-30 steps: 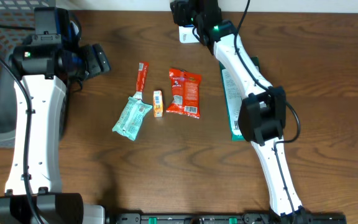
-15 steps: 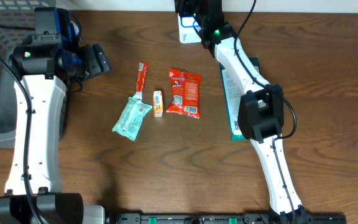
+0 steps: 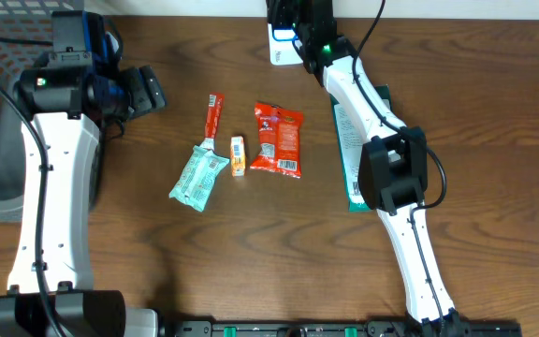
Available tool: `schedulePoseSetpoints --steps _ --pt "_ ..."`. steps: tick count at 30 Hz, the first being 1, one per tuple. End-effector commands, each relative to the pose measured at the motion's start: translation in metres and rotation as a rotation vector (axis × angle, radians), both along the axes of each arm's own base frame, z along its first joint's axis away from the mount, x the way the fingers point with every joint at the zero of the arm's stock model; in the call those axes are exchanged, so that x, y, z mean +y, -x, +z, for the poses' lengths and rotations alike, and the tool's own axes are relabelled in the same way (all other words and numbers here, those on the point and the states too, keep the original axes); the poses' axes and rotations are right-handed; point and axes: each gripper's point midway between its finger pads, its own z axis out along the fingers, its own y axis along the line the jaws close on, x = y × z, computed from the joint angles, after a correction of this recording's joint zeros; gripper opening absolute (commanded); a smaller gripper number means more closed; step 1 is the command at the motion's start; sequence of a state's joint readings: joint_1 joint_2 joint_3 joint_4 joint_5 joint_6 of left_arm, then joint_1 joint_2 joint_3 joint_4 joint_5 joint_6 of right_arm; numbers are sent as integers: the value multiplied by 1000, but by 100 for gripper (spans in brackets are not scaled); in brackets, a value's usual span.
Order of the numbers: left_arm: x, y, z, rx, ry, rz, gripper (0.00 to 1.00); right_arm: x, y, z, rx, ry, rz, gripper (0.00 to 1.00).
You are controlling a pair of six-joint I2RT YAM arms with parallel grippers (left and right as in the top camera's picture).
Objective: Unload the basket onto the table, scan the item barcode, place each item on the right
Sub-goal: 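Hold the jar label facing the scanner with the right gripper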
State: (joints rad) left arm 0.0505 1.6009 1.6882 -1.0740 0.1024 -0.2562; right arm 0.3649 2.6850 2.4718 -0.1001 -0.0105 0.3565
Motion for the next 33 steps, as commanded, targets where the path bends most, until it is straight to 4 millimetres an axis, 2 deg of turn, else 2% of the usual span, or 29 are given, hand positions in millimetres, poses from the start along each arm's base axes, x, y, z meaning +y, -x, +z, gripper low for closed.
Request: schedulePoseSetpoints --steps 1,7,11,15,18,22,23,25,29,33 --pt "0 1 15 -39 -6 -10 88 -6 -4 23 -43 -23 -19 1" --pt "0 1 15 -39 -6 -10 88 2 -2 37 -74 -54 39 1" --pt "0 1 15 -39 -6 -10 88 0 1 54 -81 -90 48 1" --pt "0 1 15 -39 -6 -10 88 -9 8 93 -105 -107 38 1" --pt "0 1 15 -39 -6 -10 88 -22 23 121 -64 -93 27 1" --pt "0 1 15 -39 -6 -10 88 -51 53 149 38 -60 -3 1" --pt "0 1 15 -39 -6 -10 88 -67 70 159 94 -42 -20 1" --pt "0 1 15 -39 -6 -10 88 -88 94 164 175 4 -36 1" --pt "0 1 15 -39 -6 -10 88 -129 136 157 312 146 -37 1" --pt "0 1 15 -39 -6 -10 88 -181 170 127 516 209 -84 2"
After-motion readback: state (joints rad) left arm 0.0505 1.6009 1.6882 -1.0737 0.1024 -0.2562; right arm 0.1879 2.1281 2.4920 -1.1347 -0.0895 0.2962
